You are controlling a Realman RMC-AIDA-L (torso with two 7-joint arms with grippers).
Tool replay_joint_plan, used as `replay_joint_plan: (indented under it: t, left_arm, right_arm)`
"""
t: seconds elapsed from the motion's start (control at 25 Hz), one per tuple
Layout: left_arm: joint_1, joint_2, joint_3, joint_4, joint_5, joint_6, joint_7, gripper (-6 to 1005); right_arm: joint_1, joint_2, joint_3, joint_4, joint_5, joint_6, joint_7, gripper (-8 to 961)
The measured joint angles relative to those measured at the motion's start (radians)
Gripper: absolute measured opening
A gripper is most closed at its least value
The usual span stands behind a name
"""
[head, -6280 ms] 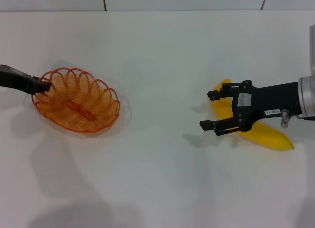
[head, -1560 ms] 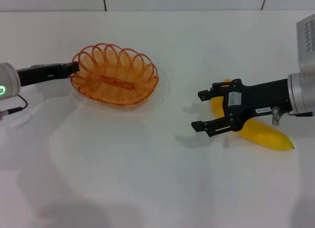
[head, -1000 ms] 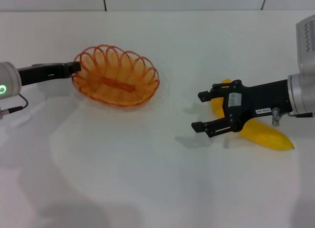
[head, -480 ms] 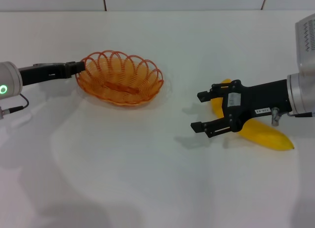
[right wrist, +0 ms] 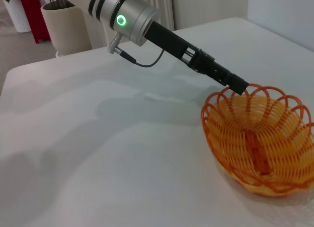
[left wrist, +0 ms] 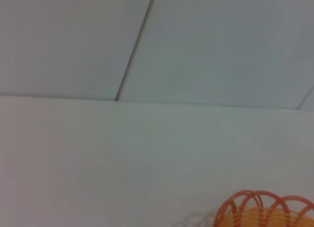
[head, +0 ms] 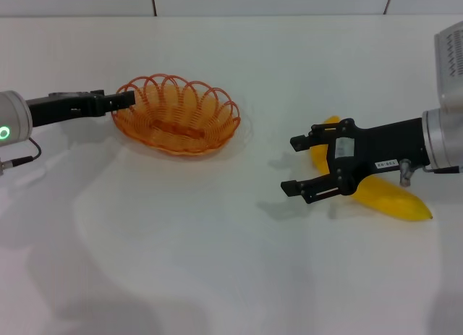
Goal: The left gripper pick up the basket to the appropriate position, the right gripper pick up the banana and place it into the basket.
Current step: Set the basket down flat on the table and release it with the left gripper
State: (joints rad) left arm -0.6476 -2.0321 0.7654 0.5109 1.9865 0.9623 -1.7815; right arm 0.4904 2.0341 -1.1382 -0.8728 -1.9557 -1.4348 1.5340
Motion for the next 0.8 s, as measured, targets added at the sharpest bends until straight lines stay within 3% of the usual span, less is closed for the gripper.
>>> replay_joint_plan:
  t: [0.16, 0.36, 0.8]
  left_arm:
    - [0.005, 0.000, 0.000, 0.006, 0.000, 0.013, 0.046, 590]
    - [0.026, -0.003, 0.000, 0.026, -0.025, 0.021, 0.118, 795]
    - [0.092, -0.004, 0.000, 0.031, -0.180, 0.090, 0.382, 787]
  right_arm:
    - [-0.003, 0.000, 0.000, 0.000, 0.000, 0.000, 0.000, 879]
    - [-0.002, 0.000, 0.000, 0.000, 0.002, 0.004, 0.000, 879]
    - [-0.003, 0.000, 0.009, 0.002, 0.005, 0.005, -0.001, 879]
